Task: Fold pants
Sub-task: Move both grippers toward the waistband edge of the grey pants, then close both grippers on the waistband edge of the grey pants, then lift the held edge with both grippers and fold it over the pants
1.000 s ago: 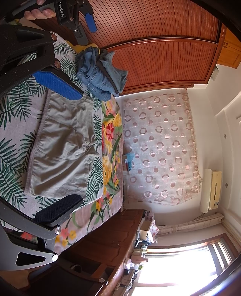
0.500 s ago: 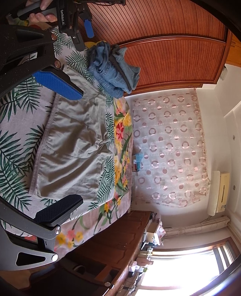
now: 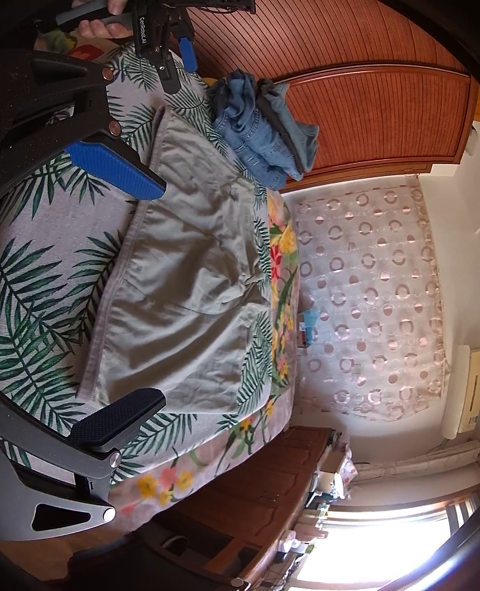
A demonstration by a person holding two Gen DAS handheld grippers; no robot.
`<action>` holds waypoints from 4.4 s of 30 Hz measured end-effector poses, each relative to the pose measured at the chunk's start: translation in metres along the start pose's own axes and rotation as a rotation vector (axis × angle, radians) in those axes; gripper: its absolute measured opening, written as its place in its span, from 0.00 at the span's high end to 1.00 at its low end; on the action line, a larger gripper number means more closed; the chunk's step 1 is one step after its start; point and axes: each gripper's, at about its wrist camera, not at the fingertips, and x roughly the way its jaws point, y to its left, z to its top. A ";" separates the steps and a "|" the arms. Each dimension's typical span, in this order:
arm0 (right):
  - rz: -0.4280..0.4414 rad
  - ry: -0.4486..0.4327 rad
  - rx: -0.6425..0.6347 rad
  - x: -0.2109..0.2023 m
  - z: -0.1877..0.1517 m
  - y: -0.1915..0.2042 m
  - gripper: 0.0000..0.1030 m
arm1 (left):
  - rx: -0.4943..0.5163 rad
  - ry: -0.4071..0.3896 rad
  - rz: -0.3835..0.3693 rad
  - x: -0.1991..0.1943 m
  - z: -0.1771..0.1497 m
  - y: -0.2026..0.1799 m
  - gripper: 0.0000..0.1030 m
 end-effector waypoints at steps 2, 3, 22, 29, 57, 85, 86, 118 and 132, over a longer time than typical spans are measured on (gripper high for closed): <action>-0.001 0.011 0.000 0.003 0.002 0.002 0.01 | -0.004 0.026 0.009 0.007 -0.003 0.006 0.08; 0.000 0.017 0.000 0.002 0.002 0.001 0.01 | -0.005 0.035 0.012 0.009 -0.004 0.008 0.08; -0.036 0.089 0.003 0.000 -0.004 -0.022 0.04 | -0.019 0.113 0.008 0.036 -0.012 0.027 0.22; -0.087 0.109 0.013 -0.011 -0.009 -0.045 0.06 | -0.006 0.120 0.004 0.044 -0.010 0.021 0.30; -0.069 0.176 0.010 -0.017 -0.012 -0.062 0.85 | 0.027 0.102 -0.053 0.045 -0.010 0.005 0.74; -0.018 0.153 0.003 -0.044 -0.007 -0.062 0.98 | -0.005 -0.036 -0.152 -0.023 -0.003 0.007 0.95; -0.016 0.153 0.004 -0.045 -0.006 -0.062 0.98 | -0.004 -0.038 -0.153 -0.026 -0.002 0.007 0.95; 0.023 0.148 0.067 -0.035 -0.008 -0.059 0.72 | 0.162 -0.074 -0.237 -0.018 0.048 -0.056 0.95; -0.011 0.132 0.105 -0.036 -0.009 -0.076 0.69 | 0.283 -0.058 -0.350 -0.006 0.076 -0.129 0.95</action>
